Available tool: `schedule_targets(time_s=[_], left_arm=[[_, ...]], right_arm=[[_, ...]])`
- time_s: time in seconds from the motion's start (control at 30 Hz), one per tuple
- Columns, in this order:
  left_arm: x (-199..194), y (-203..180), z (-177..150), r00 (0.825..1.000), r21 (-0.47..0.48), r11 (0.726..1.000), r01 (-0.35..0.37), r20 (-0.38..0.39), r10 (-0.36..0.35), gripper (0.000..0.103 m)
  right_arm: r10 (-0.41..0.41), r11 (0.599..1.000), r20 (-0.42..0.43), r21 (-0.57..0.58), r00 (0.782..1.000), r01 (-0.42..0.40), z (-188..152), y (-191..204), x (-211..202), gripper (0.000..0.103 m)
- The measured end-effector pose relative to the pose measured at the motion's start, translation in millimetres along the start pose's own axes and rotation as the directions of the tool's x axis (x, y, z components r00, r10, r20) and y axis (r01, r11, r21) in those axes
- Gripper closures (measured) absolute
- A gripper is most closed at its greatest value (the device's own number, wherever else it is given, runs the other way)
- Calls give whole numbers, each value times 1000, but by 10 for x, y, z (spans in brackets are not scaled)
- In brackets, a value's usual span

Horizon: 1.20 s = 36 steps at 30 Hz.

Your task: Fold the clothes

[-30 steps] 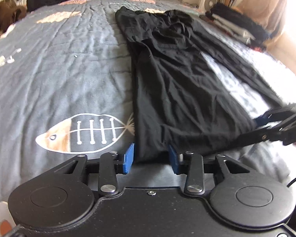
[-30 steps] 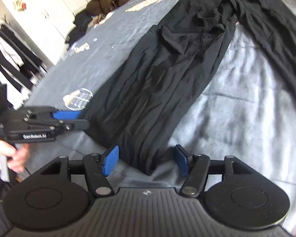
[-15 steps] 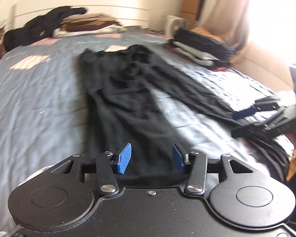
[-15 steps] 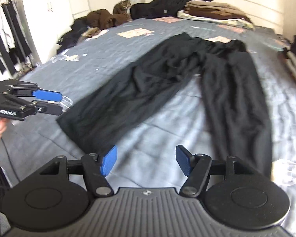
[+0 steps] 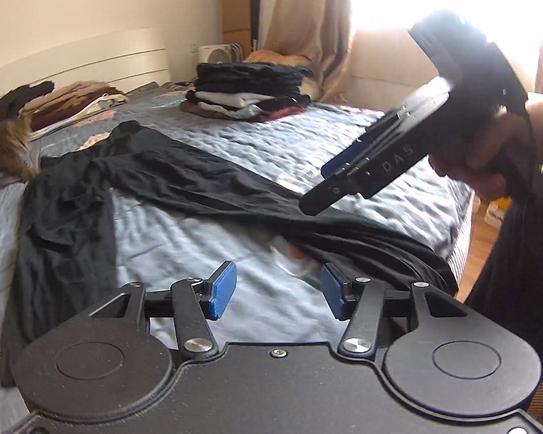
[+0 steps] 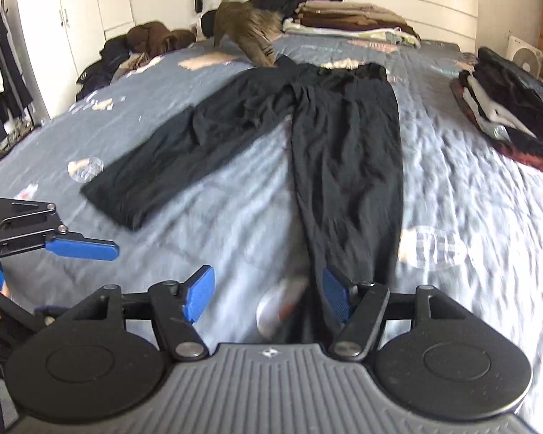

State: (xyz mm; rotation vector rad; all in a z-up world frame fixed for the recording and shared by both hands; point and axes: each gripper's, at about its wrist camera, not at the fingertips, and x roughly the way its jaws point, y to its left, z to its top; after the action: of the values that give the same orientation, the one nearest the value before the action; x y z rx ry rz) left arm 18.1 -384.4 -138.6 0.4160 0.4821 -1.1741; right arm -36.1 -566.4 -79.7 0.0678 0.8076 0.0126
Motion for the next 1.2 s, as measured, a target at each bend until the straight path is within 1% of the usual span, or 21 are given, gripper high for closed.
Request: schedule_targets(time_s=[0.17,0.23,0.3,0.33,0.43,0.57,0.63,0.73,0.83,0.9,1.03,1.13,1.2], left_arm=[[51,-460,-165,999,37,999,-29,-45,31,50],[79,-647,-203,996,92,994,-55,-64,61,50],[93,-859,-230,992,168,981,-93,-64,105,50],[97,-940,-242,991,183,977,-105,-67,119,50],[80,-1090,-291,989,147,982,-116,-75,128,50],[63,-1353,-363,984,222,962,-157,-42,171,50],[98,-1462,-420,981,251,953,-170,-44,187,50],[171,-1623,-508,976,318,926,-204,-3,217,50],[322,-1774,-603,974,408,889,-206,-5,228,51],[403,-1866,-654,975,450,871,-196,-4,221,50],[544,-1963,-704,970,498,842,-208,-6,243,50],[598,-1972,-755,959,527,815,-243,1,285,51],[628,-1986,-778,954,550,796,-253,7,299,51]], right_arm=[[7,1000,-40,-1,999,-7,-364,-34,-227,38],[6,1000,-55,-14,998,-7,-491,-27,-323,38],[20,999,-73,-41,997,-23,-593,-5,-391,38],[23,998,-83,-59,996,-28,-612,5,-401,38],[27,997,-89,-65,996,-32,-660,-20,-457,38],[68,995,-90,-65,994,-74,-744,-76,-583,38],[62,995,-90,-72,994,-69,-787,-102,-650,38],[62,997,-94,-46,994,-66,-864,-158,-734,38],[77,996,-95,-30,993,-80,-963,-205,-809,38],[73,997,-98,-27,993,-76,-1025,-224,-837,38],[81,996,-98,-17,992,-83,-1133,-270,-871,38],[91,996,-91,-9,992,-92,-1195,-298,-895,38],[99,995,-84,-4,992,-100,-1222,-319,-914,38]])
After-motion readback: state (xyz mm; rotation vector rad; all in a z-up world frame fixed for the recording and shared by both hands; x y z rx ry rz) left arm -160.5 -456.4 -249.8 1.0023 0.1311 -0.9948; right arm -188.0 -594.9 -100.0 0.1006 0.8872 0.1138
